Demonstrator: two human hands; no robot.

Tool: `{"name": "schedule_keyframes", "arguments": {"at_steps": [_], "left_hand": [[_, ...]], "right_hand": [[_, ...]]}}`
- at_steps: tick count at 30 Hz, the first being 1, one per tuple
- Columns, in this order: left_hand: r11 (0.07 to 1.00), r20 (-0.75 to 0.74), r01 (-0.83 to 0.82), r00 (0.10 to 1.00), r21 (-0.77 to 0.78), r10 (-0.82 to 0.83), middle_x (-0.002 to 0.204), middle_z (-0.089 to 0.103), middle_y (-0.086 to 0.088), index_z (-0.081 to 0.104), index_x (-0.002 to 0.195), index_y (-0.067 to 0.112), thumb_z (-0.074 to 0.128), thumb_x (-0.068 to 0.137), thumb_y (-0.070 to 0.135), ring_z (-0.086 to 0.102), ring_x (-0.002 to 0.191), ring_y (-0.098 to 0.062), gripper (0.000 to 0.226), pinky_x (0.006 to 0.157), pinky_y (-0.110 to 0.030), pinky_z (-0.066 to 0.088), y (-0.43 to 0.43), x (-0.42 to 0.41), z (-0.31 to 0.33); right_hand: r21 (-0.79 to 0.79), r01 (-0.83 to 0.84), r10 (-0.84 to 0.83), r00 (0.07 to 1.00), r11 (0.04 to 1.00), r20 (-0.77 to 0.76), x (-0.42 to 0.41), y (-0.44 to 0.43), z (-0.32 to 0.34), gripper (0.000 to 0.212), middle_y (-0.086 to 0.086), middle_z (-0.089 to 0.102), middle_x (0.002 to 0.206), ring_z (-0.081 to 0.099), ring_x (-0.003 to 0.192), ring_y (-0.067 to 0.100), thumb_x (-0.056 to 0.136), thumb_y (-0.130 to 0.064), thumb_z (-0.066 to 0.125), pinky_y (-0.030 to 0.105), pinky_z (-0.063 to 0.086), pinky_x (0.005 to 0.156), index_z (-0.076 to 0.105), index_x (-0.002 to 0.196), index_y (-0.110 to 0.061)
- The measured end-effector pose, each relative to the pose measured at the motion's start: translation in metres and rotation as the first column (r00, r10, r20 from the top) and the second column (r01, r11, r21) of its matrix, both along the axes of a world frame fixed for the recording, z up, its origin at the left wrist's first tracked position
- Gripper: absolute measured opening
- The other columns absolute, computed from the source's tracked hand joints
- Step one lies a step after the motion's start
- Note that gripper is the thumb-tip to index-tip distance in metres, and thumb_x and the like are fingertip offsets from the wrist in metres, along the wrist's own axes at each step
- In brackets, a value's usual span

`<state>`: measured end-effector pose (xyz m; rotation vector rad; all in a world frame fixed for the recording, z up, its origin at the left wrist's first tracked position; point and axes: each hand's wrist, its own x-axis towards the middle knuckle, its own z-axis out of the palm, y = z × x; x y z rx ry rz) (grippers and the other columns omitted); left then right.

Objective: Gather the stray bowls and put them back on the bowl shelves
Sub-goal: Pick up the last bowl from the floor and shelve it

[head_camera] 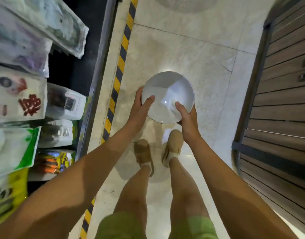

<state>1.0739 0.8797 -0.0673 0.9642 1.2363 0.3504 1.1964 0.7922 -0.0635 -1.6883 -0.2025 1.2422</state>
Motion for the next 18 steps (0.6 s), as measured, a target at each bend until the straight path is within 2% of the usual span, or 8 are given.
{"name": "schedule_keyframes", "arguments": {"at_steps": [3, 7, 11, 14, 16, 18], "left_hand": [[0.999, 0.002, -0.044, 0.999, 0.010, 0.044, 0.107, 0.051, 0.021, 0.037, 0.120, 0.038, 0.048, 0.097, 0.021, 0.052, 0.097, 0.003, 0.031, 0.081, -0.021, 0.049, -0.025, -0.023, 0.067], [0.989, 0.026, -0.147, 0.989, 0.022, 0.146, 0.115, 0.052, 0.012, 0.038, 0.124, 0.035, 0.054, 0.091, 0.027, 0.053, 0.103, -0.004, 0.038, 0.089, -0.031, 0.048, -0.073, -0.057, 0.138], [0.958, 0.017, -0.276, 0.961, 0.075, 0.276, 0.127, 0.049, -0.001, 0.038, 0.131, 0.027, 0.054, 0.091, 0.027, 0.048, 0.111, -0.016, 0.043, 0.091, -0.030, 0.047, -0.140, -0.085, 0.193], [0.926, 0.060, -0.363, 0.932, 0.104, 0.359, 0.123, 0.050, -0.002, 0.037, 0.132, 0.027, 0.049, 0.097, 0.020, 0.052, 0.105, -0.015, 0.038, 0.086, -0.030, 0.051, -0.200, -0.107, 0.220], [0.893, 0.088, -0.444, 0.895, 0.070, 0.438, 0.124, 0.051, -0.002, 0.036, 0.135, 0.028, 0.048, 0.097, 0.022, 0.054, 0.103, -0.014, 0.041, 0.082, -0.029, 0.053, -0.243, -0.122, 0.235], [0.840, 0.077, -0.541, 0.840, 0.050, 0.536, 0.127, 0.050, -0.001, 0.033, 0.140, 0.028, 0.049, 0.096, 0.024, 0.054, 0.098, -0.010, 0.047, 0.074, -0.023, 0.051, -0.286, -0.137, 0.249]], "right_hand": [[0.025, -0.038, 0.038, 0.999, 0.999, 0.015, -0.020, -0.021, 0.065, 0.059, 0.000, 0.061, 0.125, 0.061, 0.111, 0.016, 0.081, -0.033, 0.058, 0.039, 0.054, 0.092, 0.043, 0.137, -0.023], [0.045, -0.099, 0.099, 0.995, 0.994, 0.005, -0.047, -0.055, 0.131, 0.063, 0.001, 0.058, 0.129, 0.059, 0.114, 0.018, 0.081, -0.031, 0.058, 0.035, 0.054, 0.091, 0.039, 0.141, -0.023], [0.092, -0.248, 0.243, 0.968, 0.964, 0.067, -0.070, -0.107, 0.174, 0.059, 0.000, 0.056, 0.132, 0.055, 0.120, 0.019, 0.084, -0.035, 0.058, 0.045, 0.051, 0.097, 0.040, 0.139, -0.029], [0.118, -0.321, 0.314, 0.946, 0.940, 0.075, -0.089, -0.151, 0.203, 0.075, 0.003, 0.054, 0.130, 0.053, 0.119, 0.022, 0.071, -0.046, 0.062, 0.041, 0.055, 0.088, 0.039, 0.139, -0.027], [0.135, -0.380, 0.375, 0.925, 0.915, 0.061, -0.102, -0.181, 0.219, 0.085, 0.005, 0.053, 0.132, 0.053, 0.118, 0.022, 0.063, -0.052, 0.061, 0.032, 0.057, 0.074, 0.039, 0.140, -0.025], [0.156, -0.444, 0.439, 0.896, 0.882, 0.065, -0.116, -0.211, 0.232, 0.082, 0.004, 0.053, 0.134, 0.053, 0.118, 0.021, 0.065, -0.050, 0.061, 0.024, 0.054, 0.066, 0.039, 0.140, -0.026]]}}
